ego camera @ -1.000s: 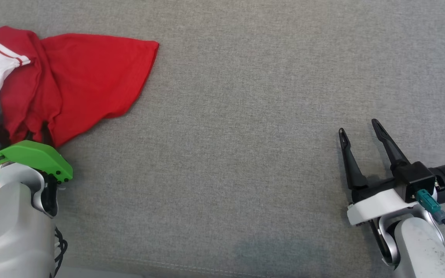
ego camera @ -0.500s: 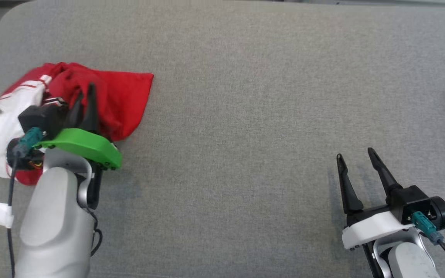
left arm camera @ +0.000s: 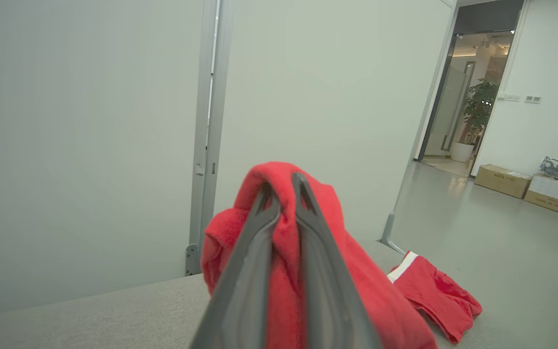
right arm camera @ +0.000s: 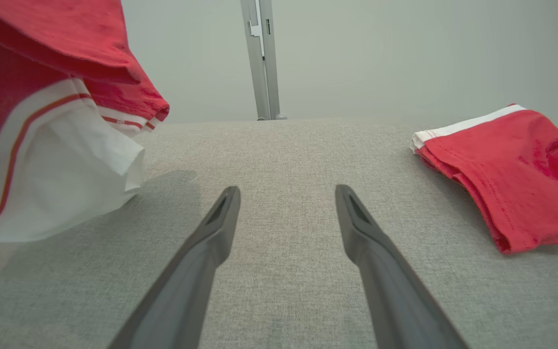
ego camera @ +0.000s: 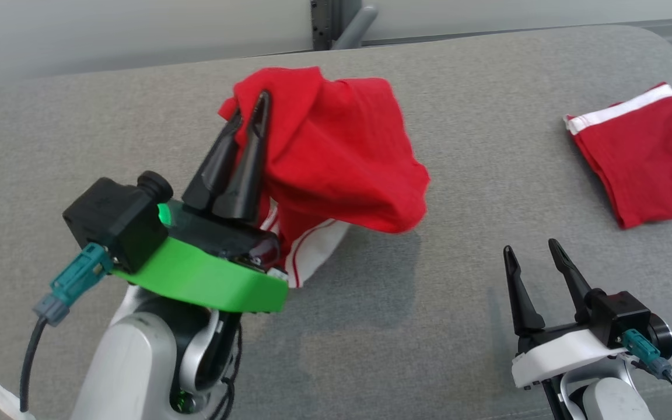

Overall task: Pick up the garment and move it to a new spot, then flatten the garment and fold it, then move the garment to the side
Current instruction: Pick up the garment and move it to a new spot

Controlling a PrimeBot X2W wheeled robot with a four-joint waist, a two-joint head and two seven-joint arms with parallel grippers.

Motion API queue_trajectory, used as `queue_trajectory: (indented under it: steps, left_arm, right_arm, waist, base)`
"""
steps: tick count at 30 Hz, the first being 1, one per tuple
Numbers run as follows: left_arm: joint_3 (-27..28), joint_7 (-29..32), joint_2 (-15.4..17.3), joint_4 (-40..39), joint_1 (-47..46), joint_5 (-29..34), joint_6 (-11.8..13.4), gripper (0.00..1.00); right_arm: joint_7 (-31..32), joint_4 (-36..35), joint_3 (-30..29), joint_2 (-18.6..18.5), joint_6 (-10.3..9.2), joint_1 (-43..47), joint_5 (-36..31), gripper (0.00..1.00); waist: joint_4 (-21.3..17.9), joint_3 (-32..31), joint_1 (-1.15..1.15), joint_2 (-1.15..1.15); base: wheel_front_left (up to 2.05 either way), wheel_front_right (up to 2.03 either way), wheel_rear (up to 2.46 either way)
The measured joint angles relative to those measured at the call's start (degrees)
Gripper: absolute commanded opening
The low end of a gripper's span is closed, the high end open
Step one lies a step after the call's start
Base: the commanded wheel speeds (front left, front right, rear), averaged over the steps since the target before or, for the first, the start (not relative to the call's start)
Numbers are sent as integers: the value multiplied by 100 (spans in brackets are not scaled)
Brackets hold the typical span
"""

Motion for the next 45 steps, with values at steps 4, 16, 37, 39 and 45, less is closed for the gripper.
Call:
queue_trajectory:
  steps: [4,16,37,39,45]
  left_arm:
    - [-333,331,-66,-330,187,-227,171,0]
    - [-435,-371,83,2714,668,-40,130,0]
    - [-163,-2154,526,3088,1710,335,687,100]
    - [11,-2239,595,3010,1917,326,765,100]
    - [410,-2307,747,2778,2436,461,765,100]
  right_arm:
    - [0,24,-23,-1,-1,34,80,100]
    - [0,99,114,1,-1,-7,292,100]
    - [0,-1,-170,3,-1,343,-43,100]
    - [0,-37,-186,5,-1,408,-119,100]
    - [0,-90,-316,7,0,544,-259,100]
  waist:
    - [-344,-22,0,0]
    - [-993,115,0,0]
    - [-569,-440,0,0]
    - [-461,-537,0,0]
    - [-126,-816,0,0]
  base:
    - [0,0,0]
    - [0,0,0]
    - [0,0,0]
    - [0,0,0]
    - [0,0,0]
